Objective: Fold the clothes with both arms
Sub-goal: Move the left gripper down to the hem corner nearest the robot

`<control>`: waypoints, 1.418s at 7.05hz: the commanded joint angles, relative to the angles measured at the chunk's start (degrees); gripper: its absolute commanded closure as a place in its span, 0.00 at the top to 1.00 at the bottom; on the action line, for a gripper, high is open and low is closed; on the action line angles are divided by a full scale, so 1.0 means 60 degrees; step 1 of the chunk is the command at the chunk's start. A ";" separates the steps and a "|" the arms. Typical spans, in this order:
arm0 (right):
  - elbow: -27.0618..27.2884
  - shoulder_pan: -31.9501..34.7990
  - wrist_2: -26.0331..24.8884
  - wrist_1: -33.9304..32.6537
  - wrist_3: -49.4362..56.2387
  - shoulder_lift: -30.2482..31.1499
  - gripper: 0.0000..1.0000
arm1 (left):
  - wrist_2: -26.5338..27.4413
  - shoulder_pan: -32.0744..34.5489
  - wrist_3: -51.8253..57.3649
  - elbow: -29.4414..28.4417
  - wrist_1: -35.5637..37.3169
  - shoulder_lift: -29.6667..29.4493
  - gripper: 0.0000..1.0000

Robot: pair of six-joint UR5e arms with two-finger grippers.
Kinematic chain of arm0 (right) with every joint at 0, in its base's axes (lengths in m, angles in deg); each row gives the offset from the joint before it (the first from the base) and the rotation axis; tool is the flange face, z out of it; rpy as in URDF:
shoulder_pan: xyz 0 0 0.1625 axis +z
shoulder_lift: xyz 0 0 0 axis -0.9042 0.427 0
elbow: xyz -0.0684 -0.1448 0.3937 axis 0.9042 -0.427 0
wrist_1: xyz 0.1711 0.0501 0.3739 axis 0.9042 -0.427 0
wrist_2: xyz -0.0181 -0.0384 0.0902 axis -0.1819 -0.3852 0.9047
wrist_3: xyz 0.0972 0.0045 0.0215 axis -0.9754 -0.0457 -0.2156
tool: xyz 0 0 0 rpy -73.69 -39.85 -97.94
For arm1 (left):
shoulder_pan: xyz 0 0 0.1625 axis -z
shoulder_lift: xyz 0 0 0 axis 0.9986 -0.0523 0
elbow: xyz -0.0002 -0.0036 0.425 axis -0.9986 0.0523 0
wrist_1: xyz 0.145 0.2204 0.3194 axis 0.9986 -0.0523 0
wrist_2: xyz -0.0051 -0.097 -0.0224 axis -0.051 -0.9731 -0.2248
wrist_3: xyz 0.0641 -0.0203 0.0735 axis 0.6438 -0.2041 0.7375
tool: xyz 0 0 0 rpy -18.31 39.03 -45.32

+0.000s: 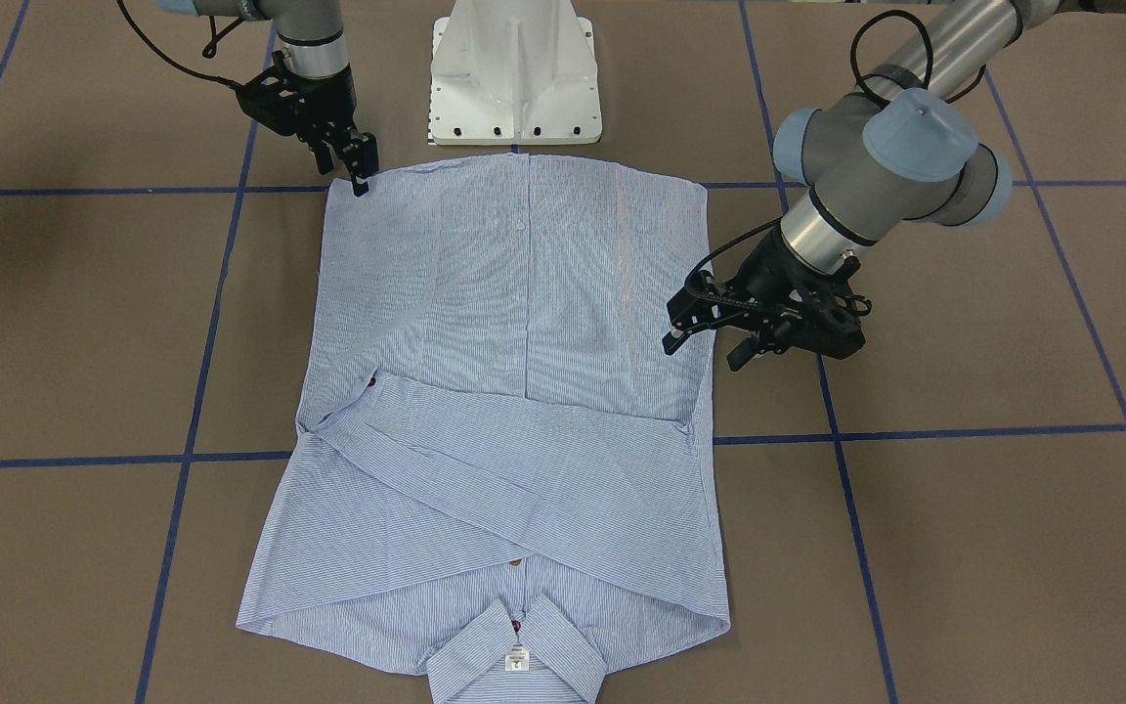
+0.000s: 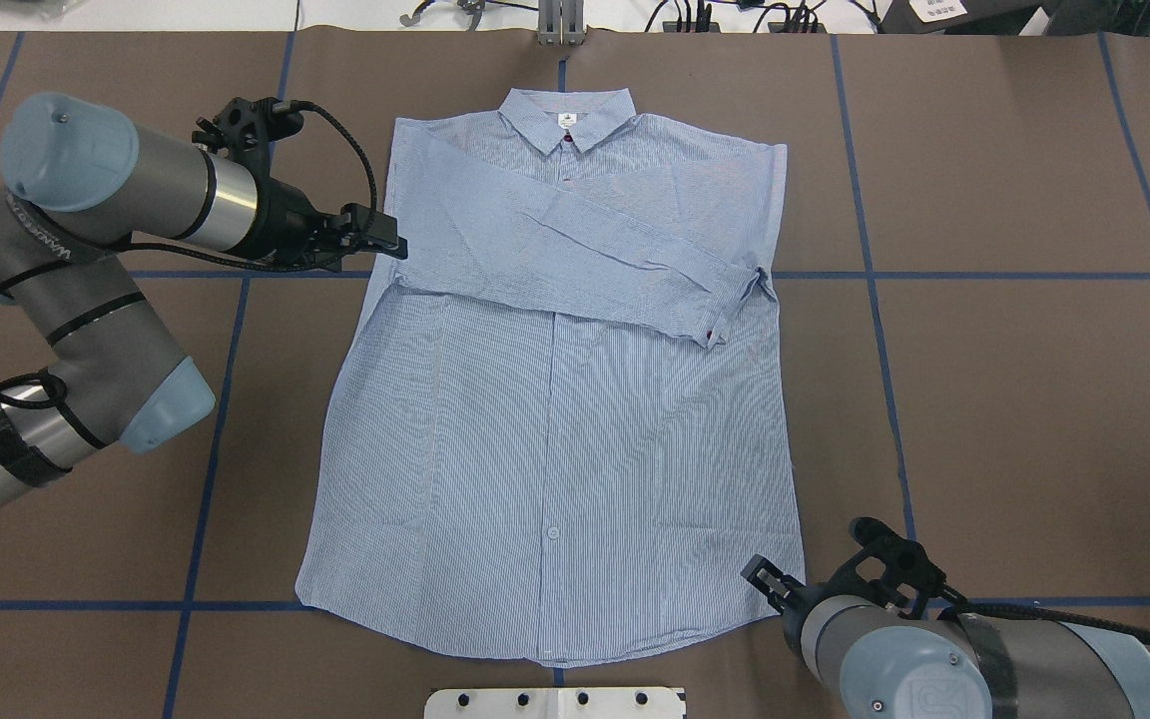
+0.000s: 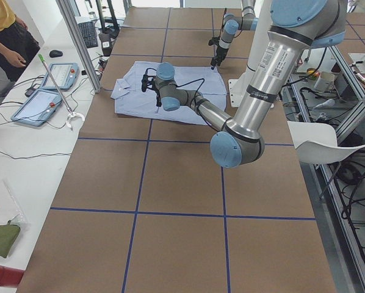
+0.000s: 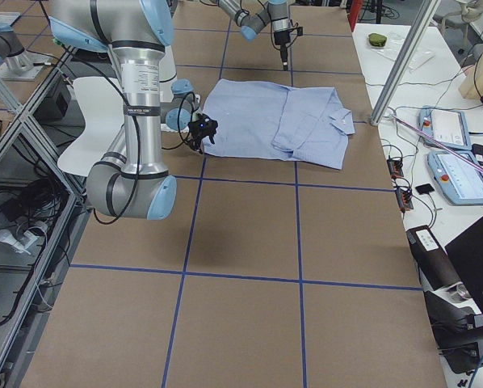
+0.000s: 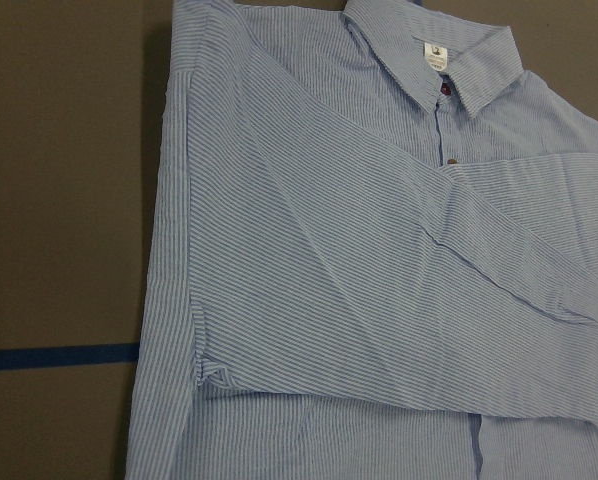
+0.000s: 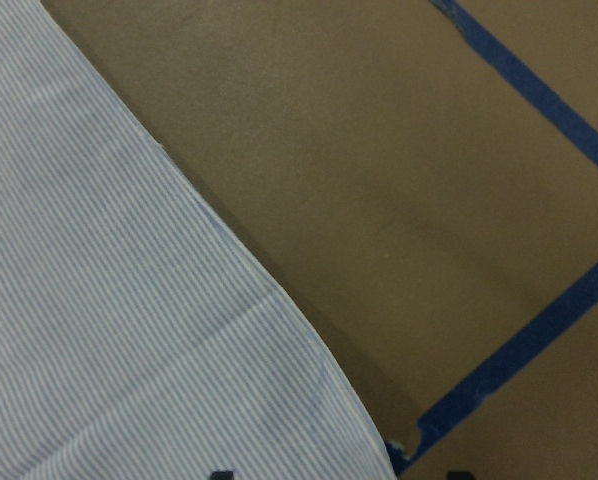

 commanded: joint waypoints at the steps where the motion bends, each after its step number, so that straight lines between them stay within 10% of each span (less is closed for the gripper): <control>1: -0.0016 0.0000 -0.0003 -0.0015 0.0000 -0.0005 0.66 | 0.0013 -0.0006 -0.0134 -0.0010 0.0000 0.0000 0.95; 5: -0.0031 0.0000 0.0011 -0.0044 0.0000 0.0068 0.54 | 0.0013 -0.0020 -0.0194 -0.0010 0.0000 0.0000 0.95; 6: -0.0031 0.0000 0.0011 -0.0044 0.0000 0.0068 0.45 | 0.0013 -0.0020 -0.0281 -0.0010 0.0000 0.0000 0.95; 7: -0.0031 0.0000 0.0026 -0.0044 0.0000 0.0068 0.10 | 0.0013 -0.0020 -0.0413 -0.0010 0.0000 0.0000 0.95; 10: 0.0072 0.0015 0.0070 -0.0044 0.0000 0.0068 0.00 | 0.0303 -0.0107 -0.1318 0.0180 0.0000 0.0087 0.99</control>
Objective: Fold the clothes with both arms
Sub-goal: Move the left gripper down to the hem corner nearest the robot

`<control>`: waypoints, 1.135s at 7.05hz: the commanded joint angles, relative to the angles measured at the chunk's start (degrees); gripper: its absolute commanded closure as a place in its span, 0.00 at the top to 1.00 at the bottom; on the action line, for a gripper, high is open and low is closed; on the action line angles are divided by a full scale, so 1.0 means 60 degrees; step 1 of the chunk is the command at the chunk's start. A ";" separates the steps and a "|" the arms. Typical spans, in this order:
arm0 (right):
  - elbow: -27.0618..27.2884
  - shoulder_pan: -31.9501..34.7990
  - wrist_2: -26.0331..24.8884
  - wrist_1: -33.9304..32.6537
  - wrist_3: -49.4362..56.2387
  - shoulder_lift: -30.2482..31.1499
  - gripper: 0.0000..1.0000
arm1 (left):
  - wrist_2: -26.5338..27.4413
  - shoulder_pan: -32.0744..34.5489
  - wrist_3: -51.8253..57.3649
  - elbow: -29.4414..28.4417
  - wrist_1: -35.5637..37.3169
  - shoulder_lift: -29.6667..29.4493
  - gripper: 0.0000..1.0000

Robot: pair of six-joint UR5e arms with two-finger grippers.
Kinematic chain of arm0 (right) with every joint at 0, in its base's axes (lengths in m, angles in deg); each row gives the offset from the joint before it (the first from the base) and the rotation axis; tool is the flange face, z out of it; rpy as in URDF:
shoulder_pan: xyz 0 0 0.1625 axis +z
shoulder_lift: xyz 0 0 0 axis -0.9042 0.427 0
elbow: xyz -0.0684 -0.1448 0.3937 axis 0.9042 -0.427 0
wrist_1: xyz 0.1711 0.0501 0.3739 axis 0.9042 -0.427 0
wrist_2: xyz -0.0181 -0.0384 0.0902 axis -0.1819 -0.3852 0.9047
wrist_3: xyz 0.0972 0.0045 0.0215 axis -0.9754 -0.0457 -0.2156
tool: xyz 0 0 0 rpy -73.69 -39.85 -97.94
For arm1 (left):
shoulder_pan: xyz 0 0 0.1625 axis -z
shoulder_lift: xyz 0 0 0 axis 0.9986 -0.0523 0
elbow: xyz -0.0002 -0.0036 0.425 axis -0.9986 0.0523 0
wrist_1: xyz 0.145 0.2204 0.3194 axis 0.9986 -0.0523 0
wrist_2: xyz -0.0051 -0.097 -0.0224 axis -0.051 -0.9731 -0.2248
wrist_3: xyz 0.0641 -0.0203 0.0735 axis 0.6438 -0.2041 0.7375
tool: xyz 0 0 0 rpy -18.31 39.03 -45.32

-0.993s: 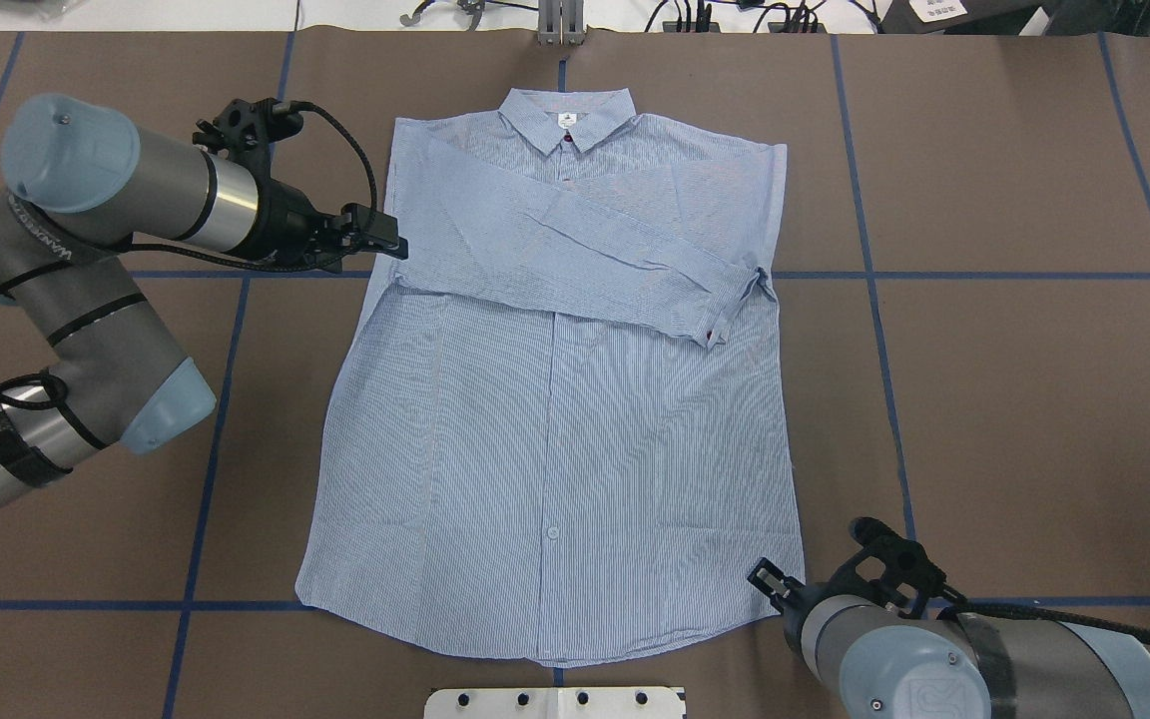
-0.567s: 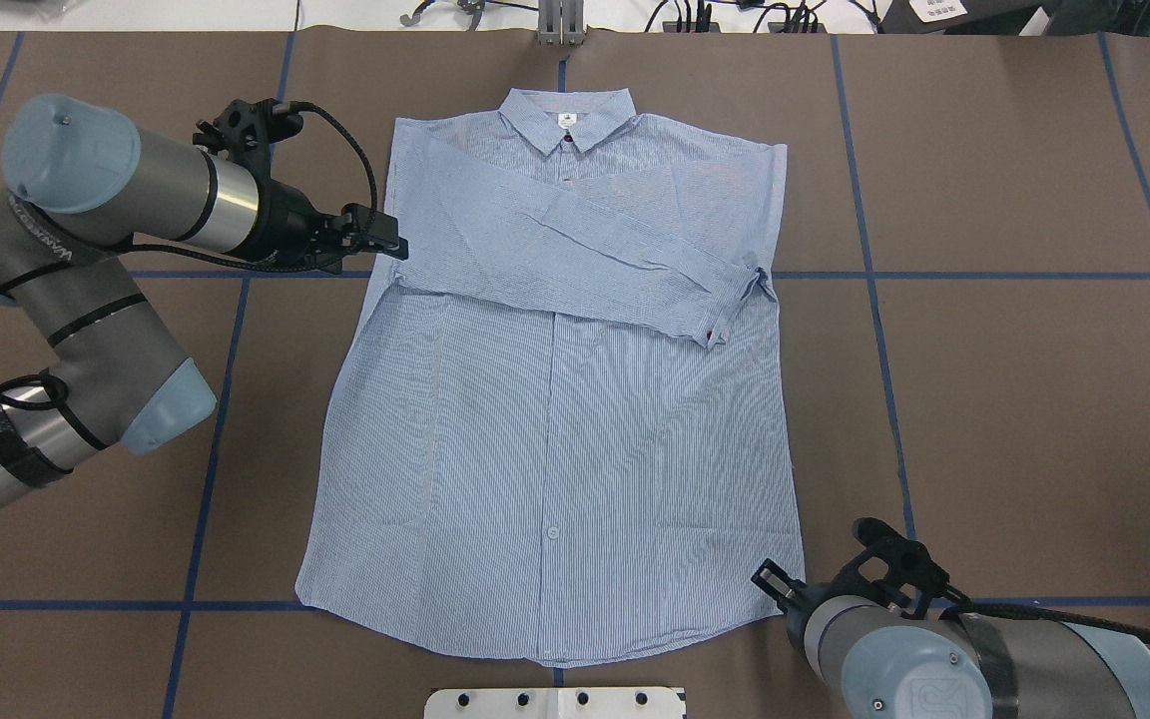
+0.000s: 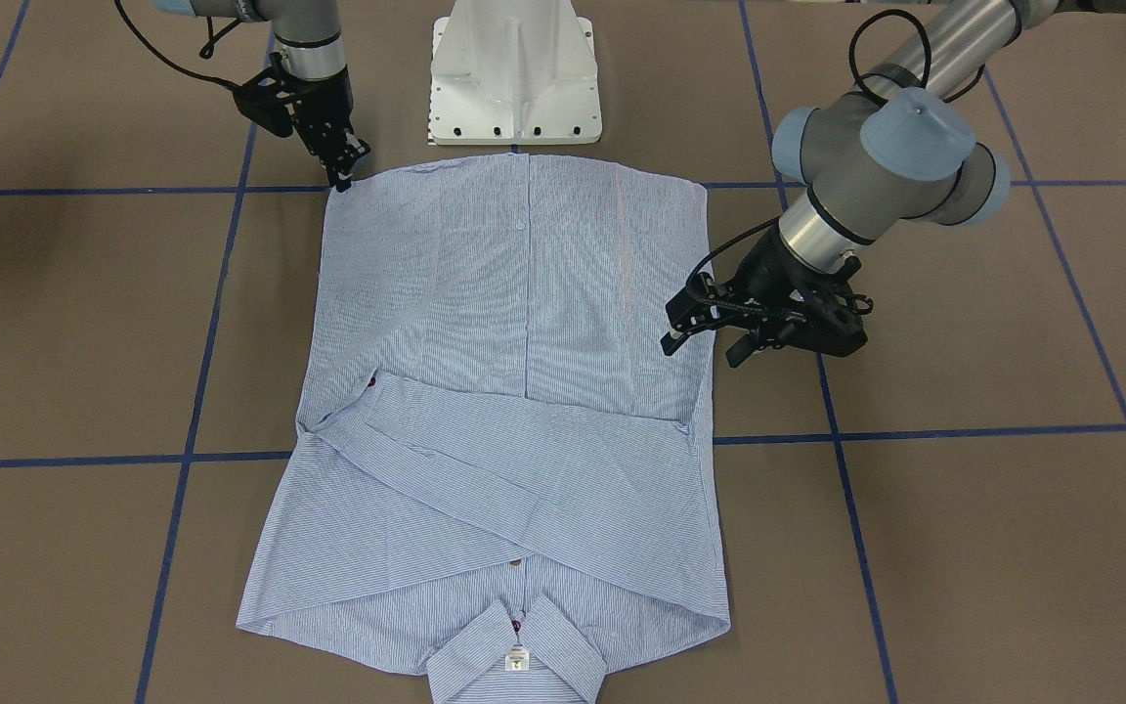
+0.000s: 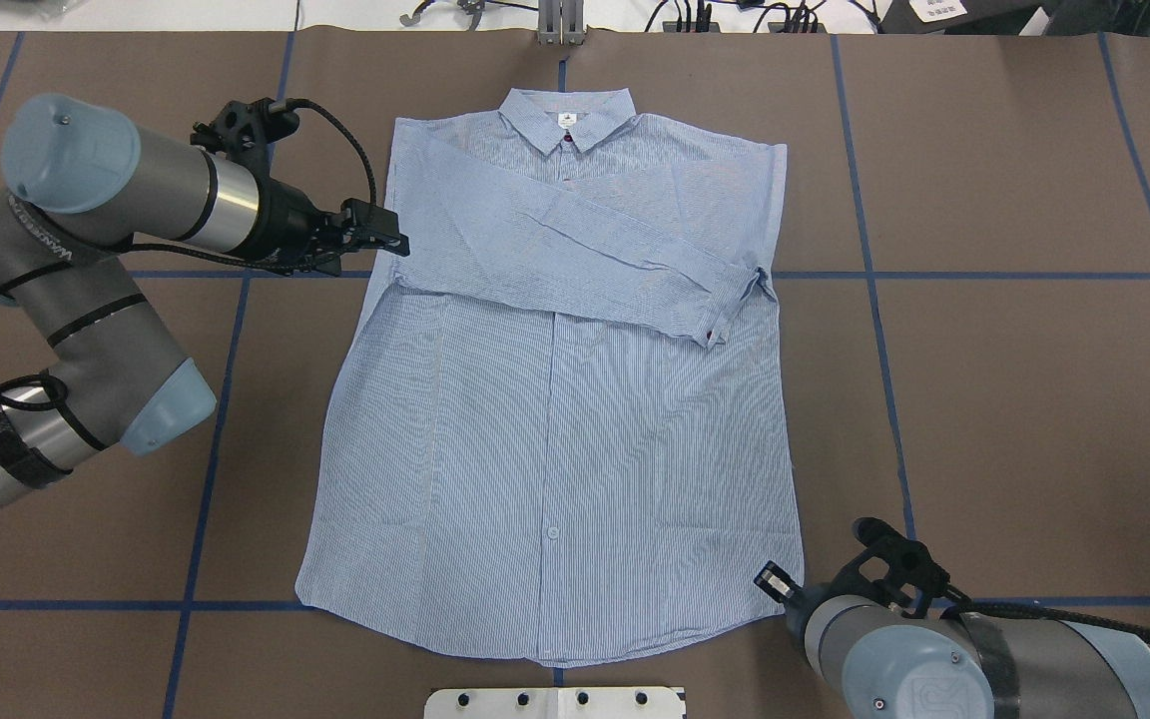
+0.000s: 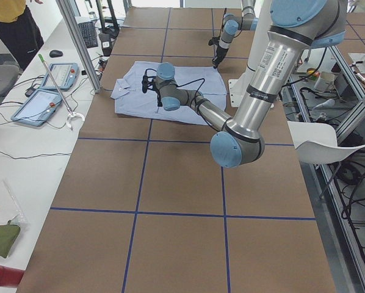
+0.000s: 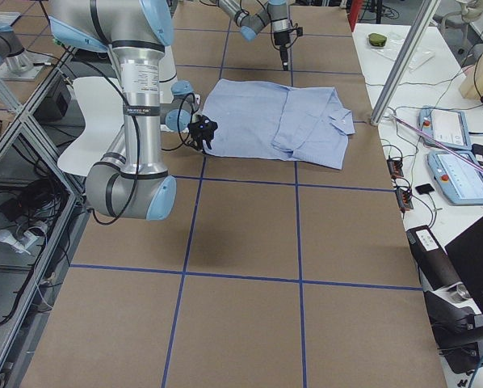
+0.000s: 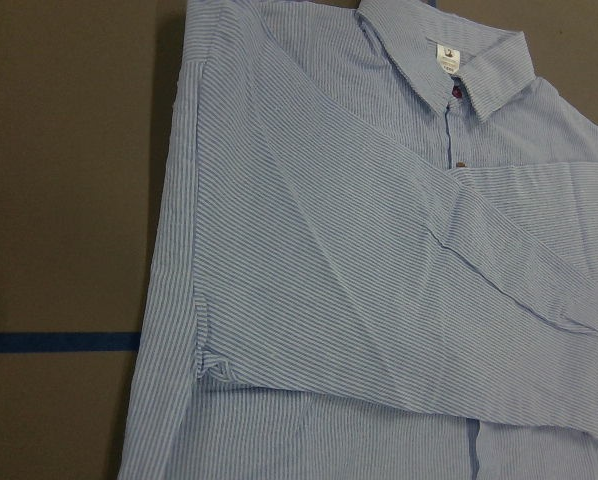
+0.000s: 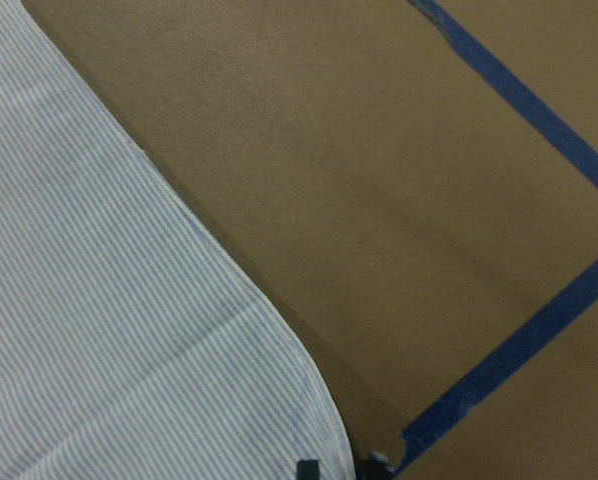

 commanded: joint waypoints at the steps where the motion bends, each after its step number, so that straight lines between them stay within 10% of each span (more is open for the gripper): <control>1: 0.0166 0.0035 0.0033 0.0000 0.0000 0.0005 0.00 | 0.0755 -0.0671 -0.1408 0.0624 0.0028 0.0499 0.99; 4: 0.0270 0.0050 0.0048 0.0000 0.0014 0.0005 0.00 | 0.1910 -0.2762 -0.2598 0.2925 0.0043 0.3031 0.93; 8: 0.0241 0.0064 0.0092 0.0029 0.0029 0.0005 0.00 | 0.3512 -0.4967 -0.4914 0.3499 0.0873 0.3755 0.93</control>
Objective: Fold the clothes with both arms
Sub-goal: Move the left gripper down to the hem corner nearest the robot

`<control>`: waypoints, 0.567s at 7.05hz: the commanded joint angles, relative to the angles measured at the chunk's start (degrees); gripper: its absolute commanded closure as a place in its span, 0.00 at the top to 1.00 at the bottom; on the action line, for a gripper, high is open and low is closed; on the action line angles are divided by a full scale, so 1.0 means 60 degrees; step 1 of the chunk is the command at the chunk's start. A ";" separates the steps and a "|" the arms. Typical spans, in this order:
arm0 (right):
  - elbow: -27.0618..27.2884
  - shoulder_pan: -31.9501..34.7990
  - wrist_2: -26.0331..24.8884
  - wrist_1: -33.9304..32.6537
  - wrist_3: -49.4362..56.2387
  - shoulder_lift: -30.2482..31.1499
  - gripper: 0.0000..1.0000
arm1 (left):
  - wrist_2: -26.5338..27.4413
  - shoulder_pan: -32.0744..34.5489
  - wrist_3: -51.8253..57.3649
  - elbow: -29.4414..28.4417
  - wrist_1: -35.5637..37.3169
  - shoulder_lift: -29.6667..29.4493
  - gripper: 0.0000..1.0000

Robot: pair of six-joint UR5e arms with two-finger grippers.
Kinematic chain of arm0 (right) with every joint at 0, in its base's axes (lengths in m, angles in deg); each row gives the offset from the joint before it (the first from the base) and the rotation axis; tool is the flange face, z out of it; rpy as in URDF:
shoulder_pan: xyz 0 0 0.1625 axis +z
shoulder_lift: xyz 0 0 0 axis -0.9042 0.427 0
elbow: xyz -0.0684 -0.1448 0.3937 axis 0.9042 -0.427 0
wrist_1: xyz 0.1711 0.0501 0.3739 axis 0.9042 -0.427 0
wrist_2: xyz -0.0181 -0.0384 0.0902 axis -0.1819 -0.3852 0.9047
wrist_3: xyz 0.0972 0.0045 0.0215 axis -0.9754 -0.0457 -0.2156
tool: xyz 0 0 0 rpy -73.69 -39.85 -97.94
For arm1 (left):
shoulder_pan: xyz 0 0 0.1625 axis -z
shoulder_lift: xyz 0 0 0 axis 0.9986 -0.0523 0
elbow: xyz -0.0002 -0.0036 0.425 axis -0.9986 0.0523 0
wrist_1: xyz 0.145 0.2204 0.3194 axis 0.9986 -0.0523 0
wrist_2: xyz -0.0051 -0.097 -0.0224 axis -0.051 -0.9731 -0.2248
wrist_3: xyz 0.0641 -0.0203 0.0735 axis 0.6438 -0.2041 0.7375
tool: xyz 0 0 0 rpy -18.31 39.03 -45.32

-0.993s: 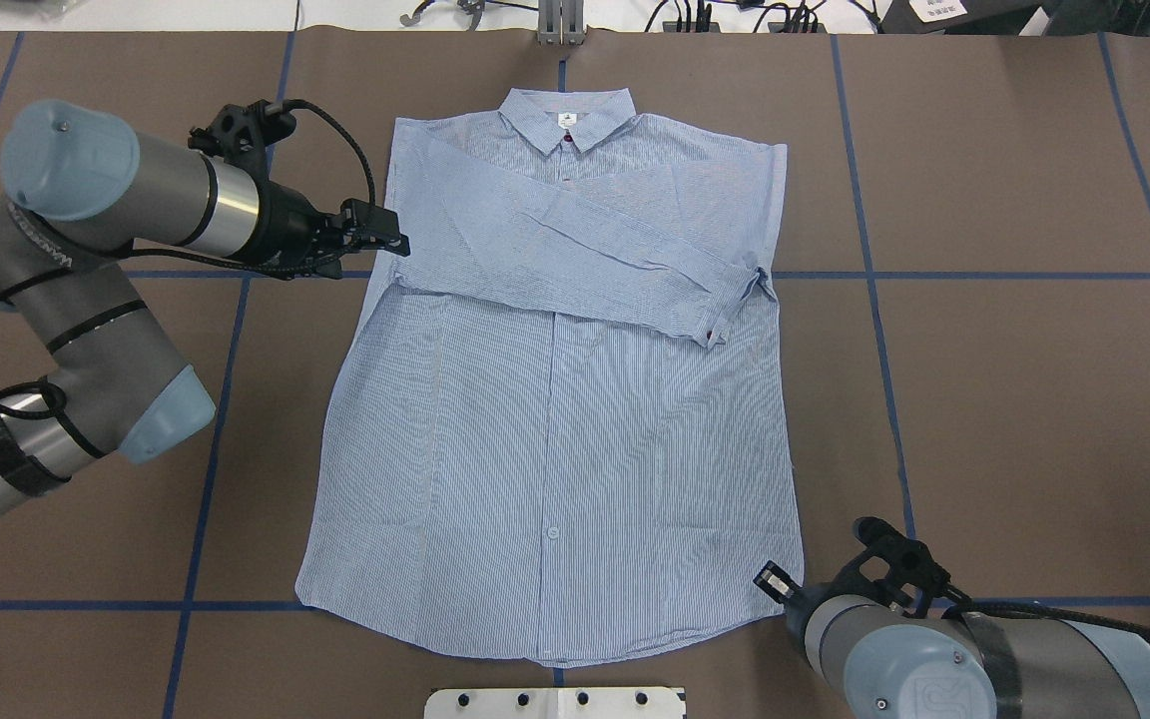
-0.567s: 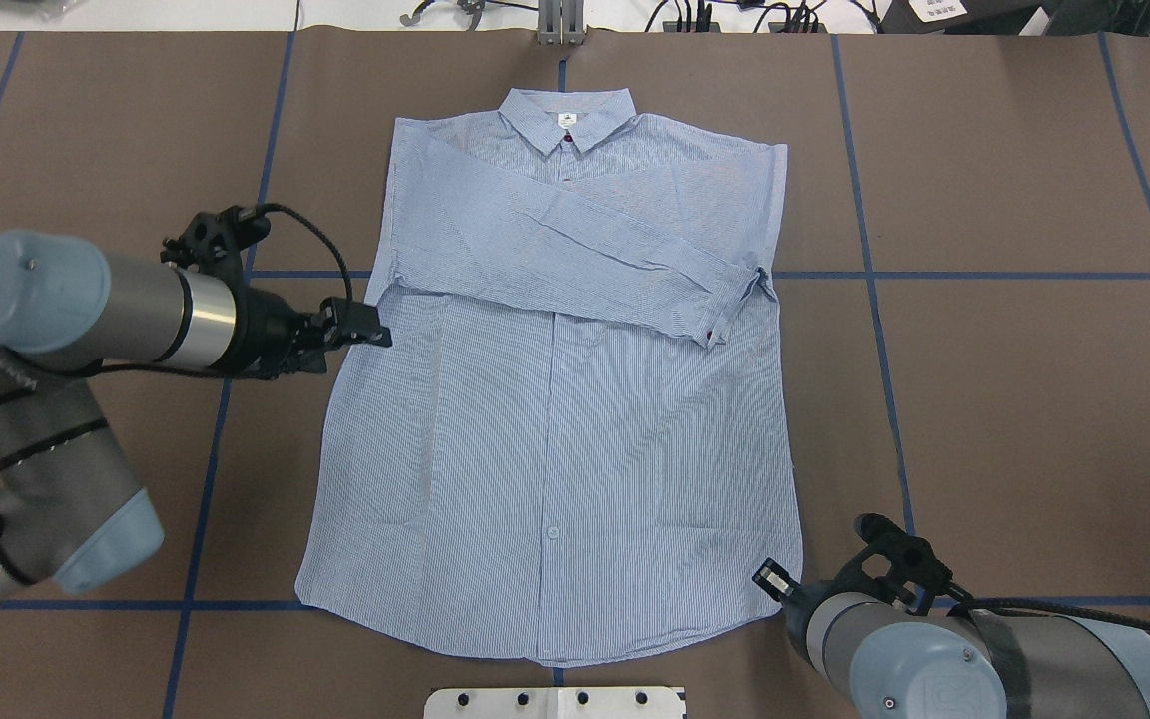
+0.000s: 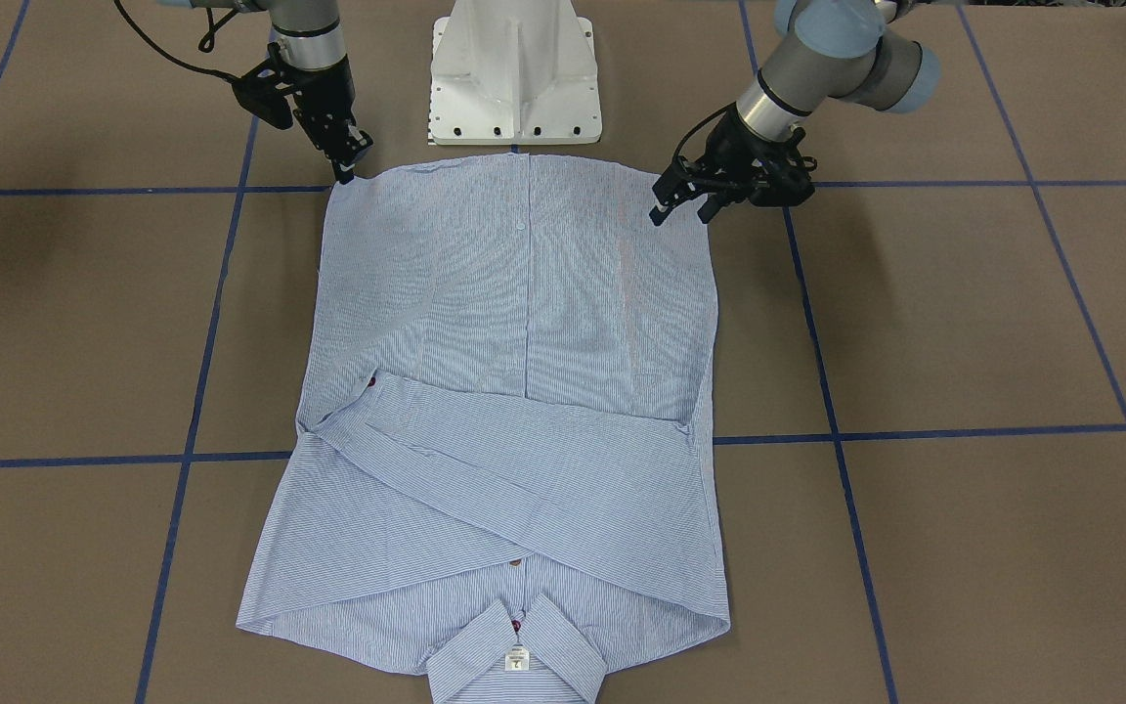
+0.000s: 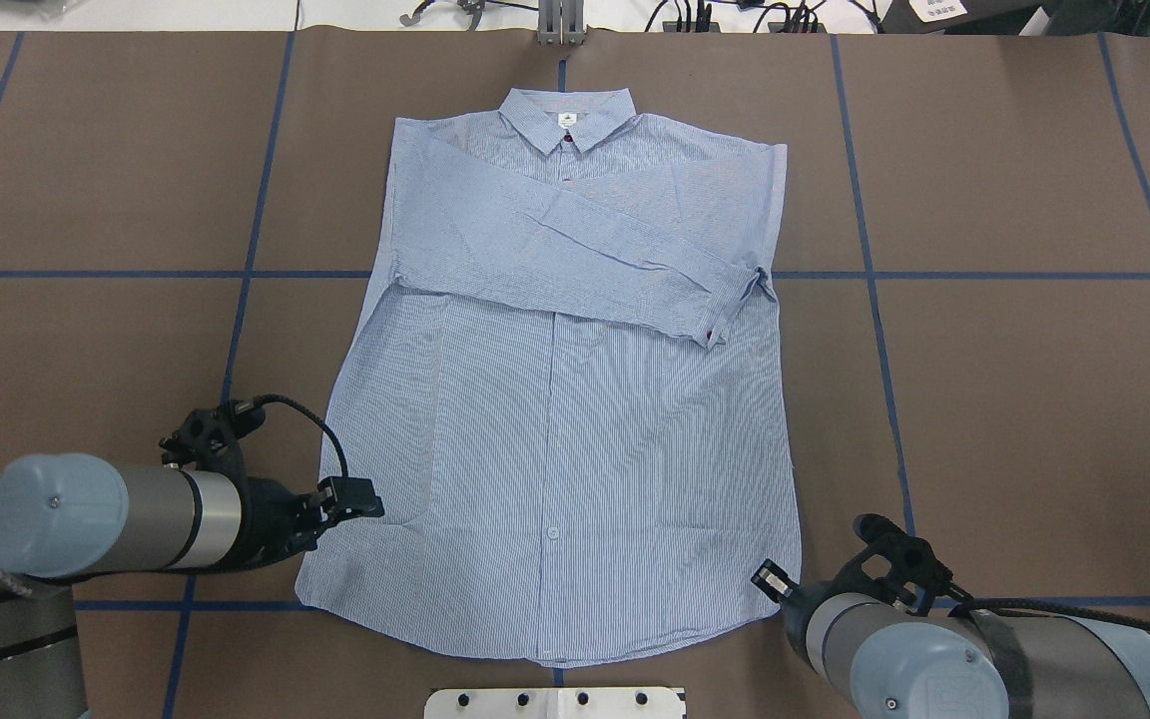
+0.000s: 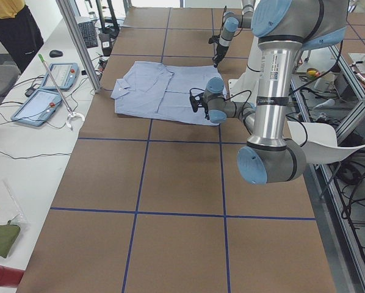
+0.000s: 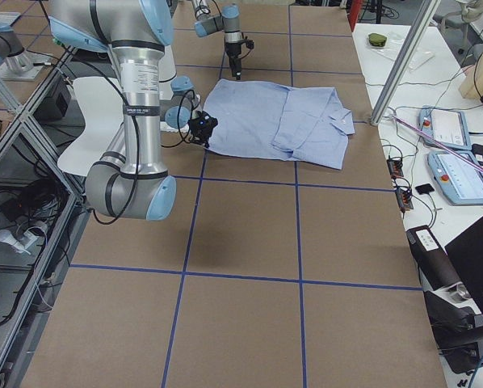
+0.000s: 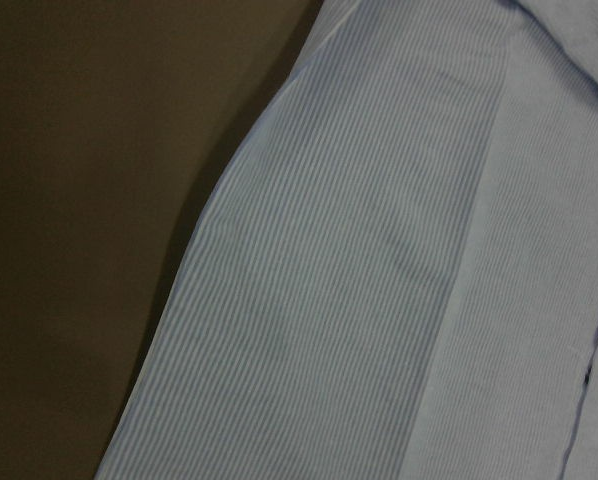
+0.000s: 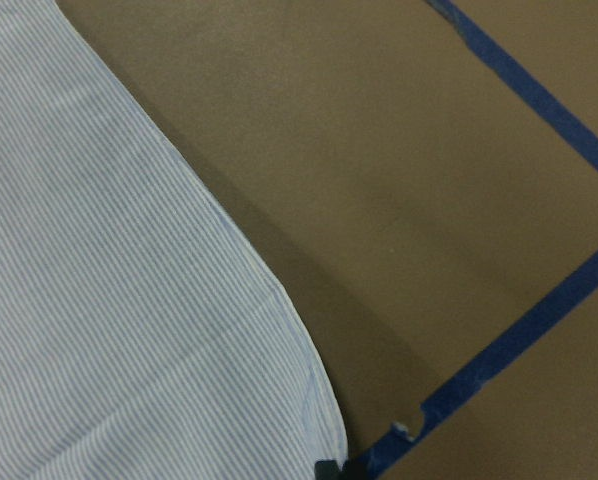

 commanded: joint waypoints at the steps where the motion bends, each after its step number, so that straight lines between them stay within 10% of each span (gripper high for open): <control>1: -0.0024 0.0014 0.0012 0.0002 0.0005 0.0000 0.00 | 0.0453 -0.0668 -0.0695 0.0260 0.0598 0.0144 0.93; 4: -0.0024 0.0014 0.0012 0.0002 0.0005 0.0000 0.00 | 0.0483 -0.0802 -0.0827 0.0275 0.1376 0.0129 0.89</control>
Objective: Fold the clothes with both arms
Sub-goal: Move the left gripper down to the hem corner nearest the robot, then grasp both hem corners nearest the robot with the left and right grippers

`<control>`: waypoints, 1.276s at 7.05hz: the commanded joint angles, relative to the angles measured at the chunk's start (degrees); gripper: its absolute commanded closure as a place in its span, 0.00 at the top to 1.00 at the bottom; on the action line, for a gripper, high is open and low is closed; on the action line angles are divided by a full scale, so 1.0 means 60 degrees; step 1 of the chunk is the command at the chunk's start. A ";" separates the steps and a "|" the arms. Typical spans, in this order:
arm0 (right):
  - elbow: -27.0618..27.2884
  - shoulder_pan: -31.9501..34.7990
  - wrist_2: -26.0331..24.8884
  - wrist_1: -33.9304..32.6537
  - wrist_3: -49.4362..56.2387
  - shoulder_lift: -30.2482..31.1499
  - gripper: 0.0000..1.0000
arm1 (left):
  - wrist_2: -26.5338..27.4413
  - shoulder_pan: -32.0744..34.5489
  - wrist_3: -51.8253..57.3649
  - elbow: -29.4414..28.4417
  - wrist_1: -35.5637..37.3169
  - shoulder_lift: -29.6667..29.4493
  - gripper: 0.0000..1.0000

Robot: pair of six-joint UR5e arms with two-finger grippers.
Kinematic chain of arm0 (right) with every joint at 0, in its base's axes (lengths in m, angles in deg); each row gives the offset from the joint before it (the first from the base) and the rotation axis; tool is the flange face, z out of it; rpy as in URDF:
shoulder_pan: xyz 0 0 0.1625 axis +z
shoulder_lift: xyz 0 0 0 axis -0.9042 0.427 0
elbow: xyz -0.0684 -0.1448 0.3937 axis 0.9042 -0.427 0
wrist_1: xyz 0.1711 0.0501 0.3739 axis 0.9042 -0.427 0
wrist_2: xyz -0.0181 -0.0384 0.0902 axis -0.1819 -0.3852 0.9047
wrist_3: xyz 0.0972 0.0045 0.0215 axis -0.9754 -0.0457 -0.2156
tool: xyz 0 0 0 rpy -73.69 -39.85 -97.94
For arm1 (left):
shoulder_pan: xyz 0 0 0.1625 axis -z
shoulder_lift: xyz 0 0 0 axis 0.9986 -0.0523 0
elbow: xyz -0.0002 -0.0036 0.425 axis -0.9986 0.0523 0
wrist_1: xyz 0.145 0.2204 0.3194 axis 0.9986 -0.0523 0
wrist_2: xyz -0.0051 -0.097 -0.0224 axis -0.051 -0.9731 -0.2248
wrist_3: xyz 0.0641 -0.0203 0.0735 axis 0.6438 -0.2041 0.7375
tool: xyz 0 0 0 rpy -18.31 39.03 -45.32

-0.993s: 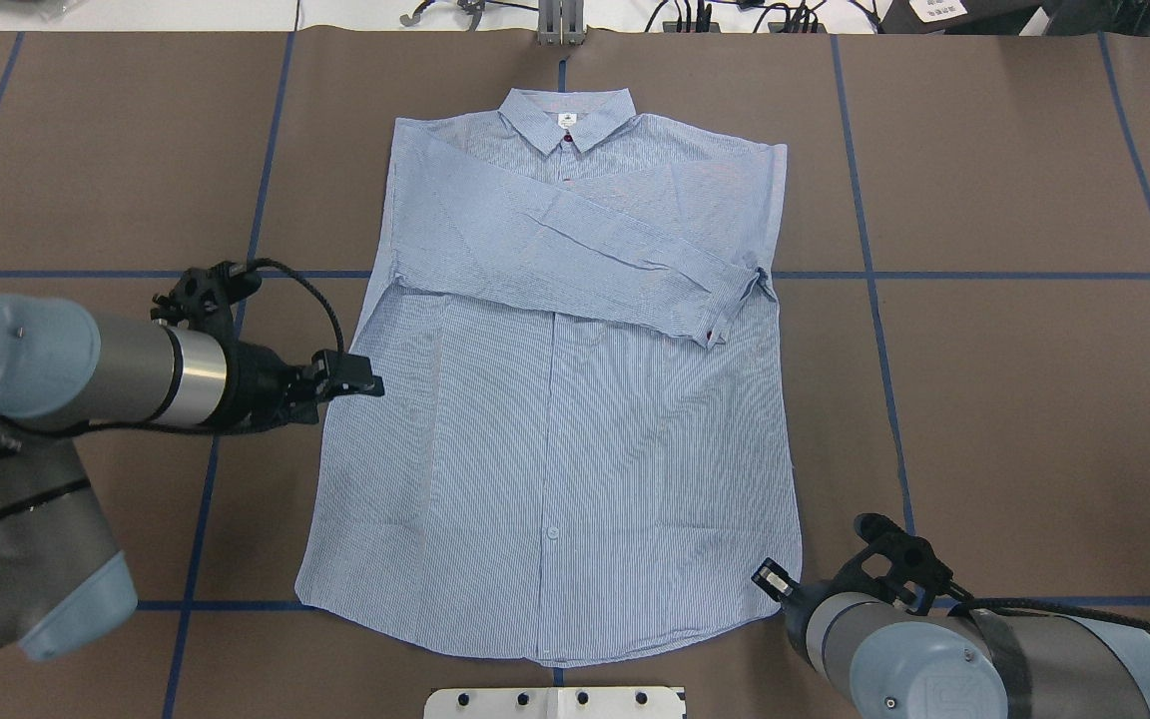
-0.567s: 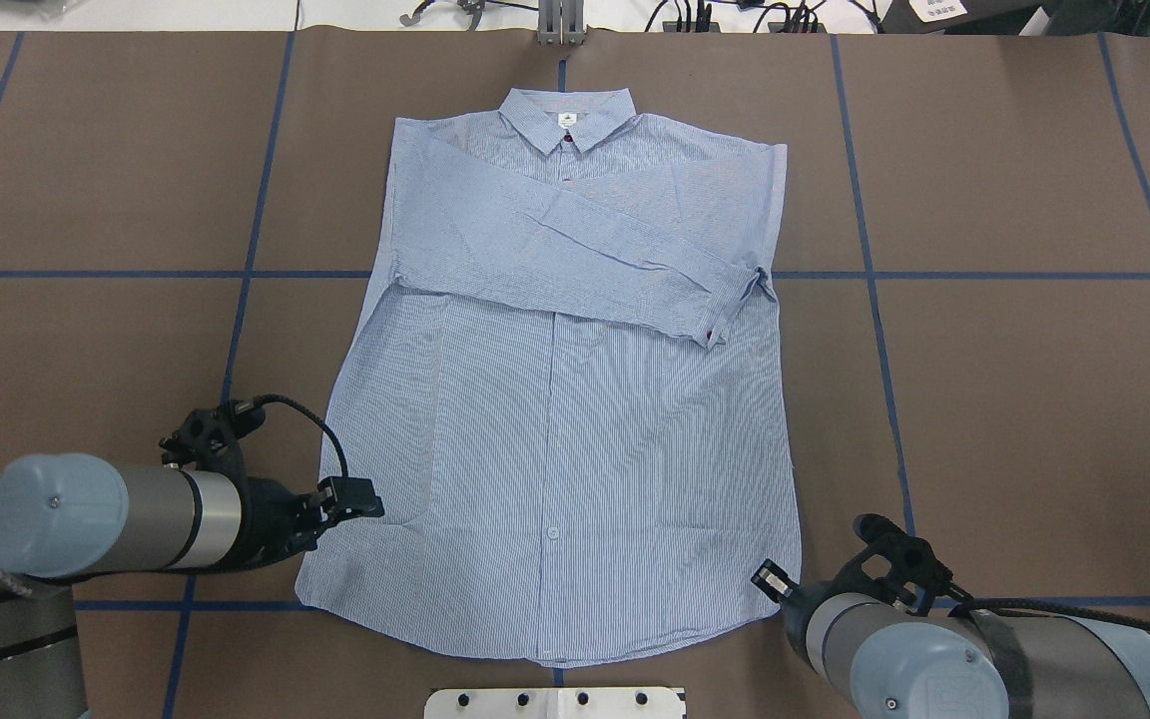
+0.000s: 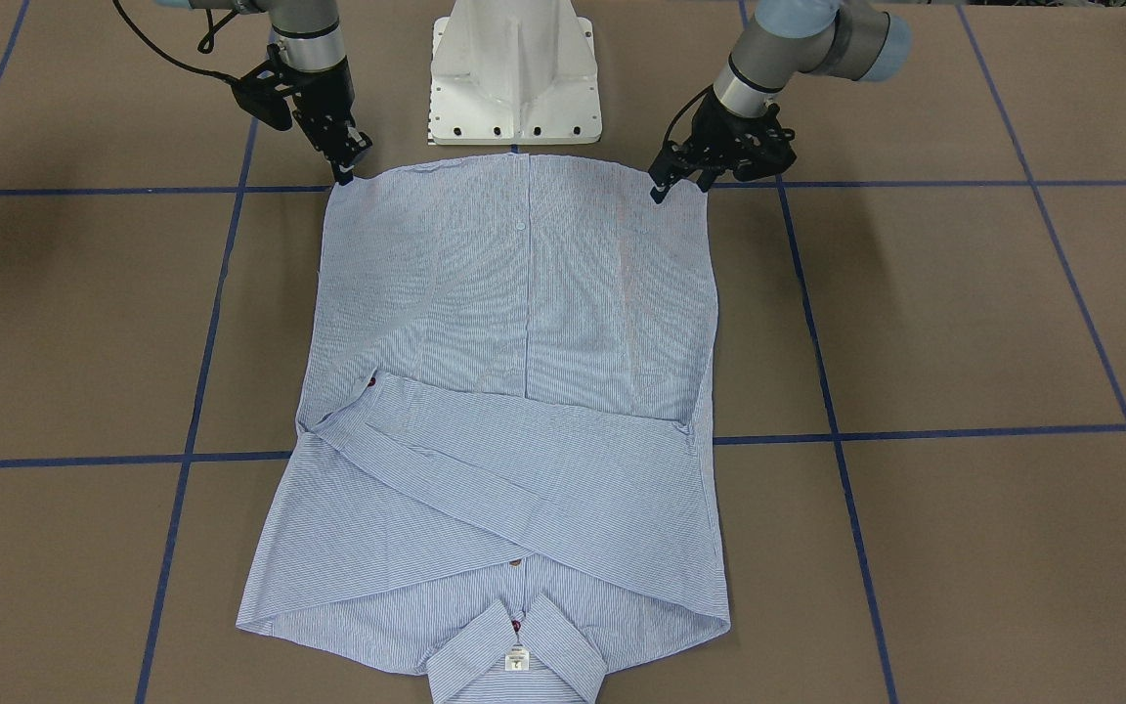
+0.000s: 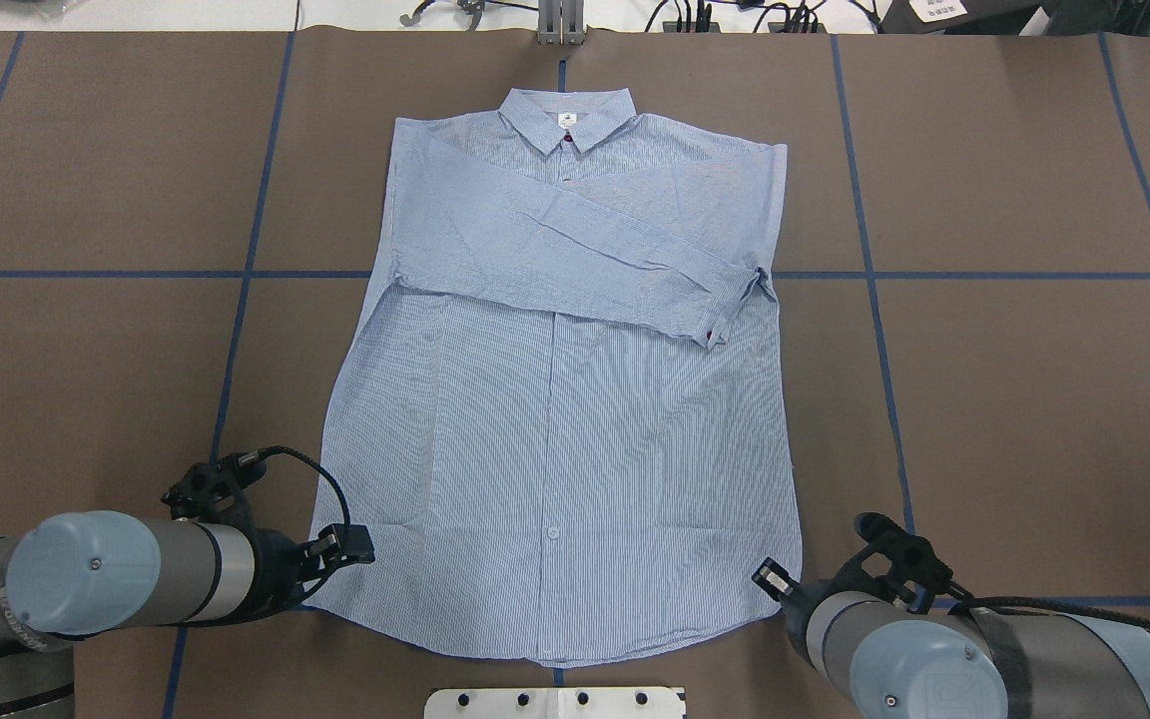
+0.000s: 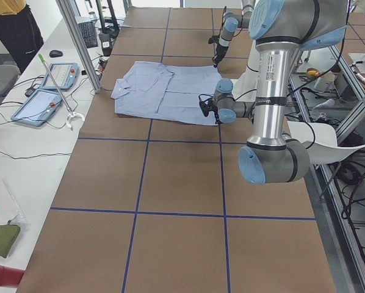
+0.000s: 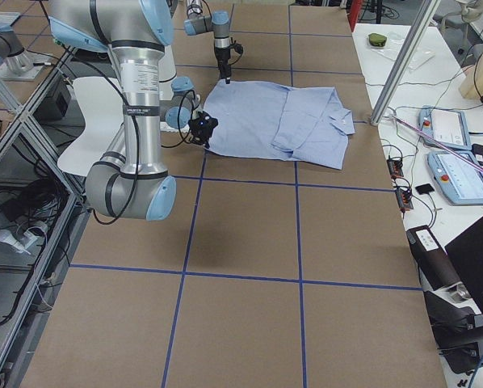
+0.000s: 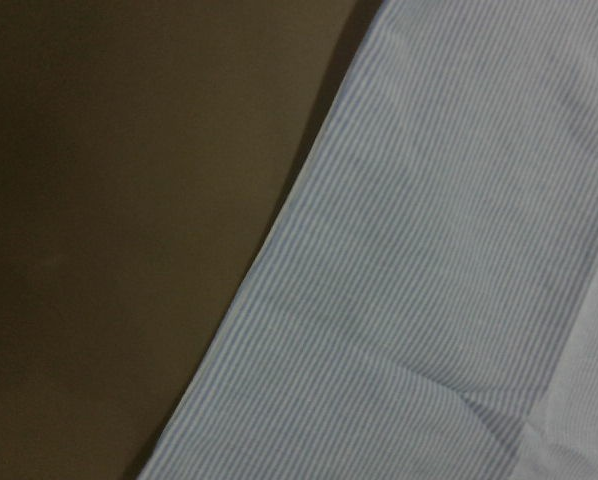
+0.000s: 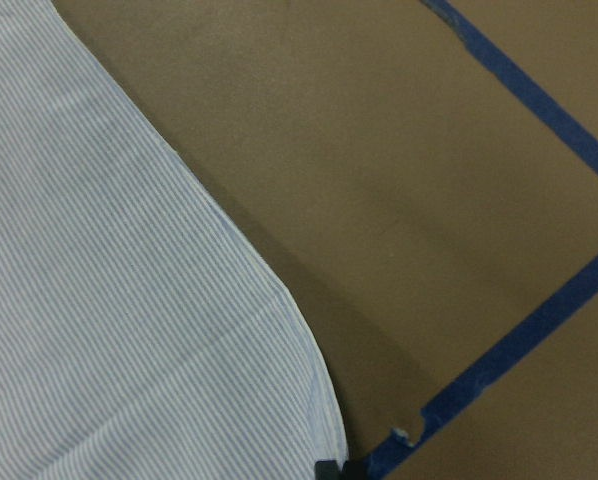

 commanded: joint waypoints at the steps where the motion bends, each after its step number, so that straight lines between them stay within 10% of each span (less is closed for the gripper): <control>1: 0.0013 0.0006 0.0000 0.0000 -0.0014 0.0000 0.00 | 0.0026 -0.0169 -0.0124 0.0002 0.0218 -0.0003 0.89; 9: -0.0001 0.0021 0.0000 0.0000 -0.0015 0.0000 0.00 | 0.0378 -0.0419 -0.0125 0.0427 0.1390 0.0055 0.82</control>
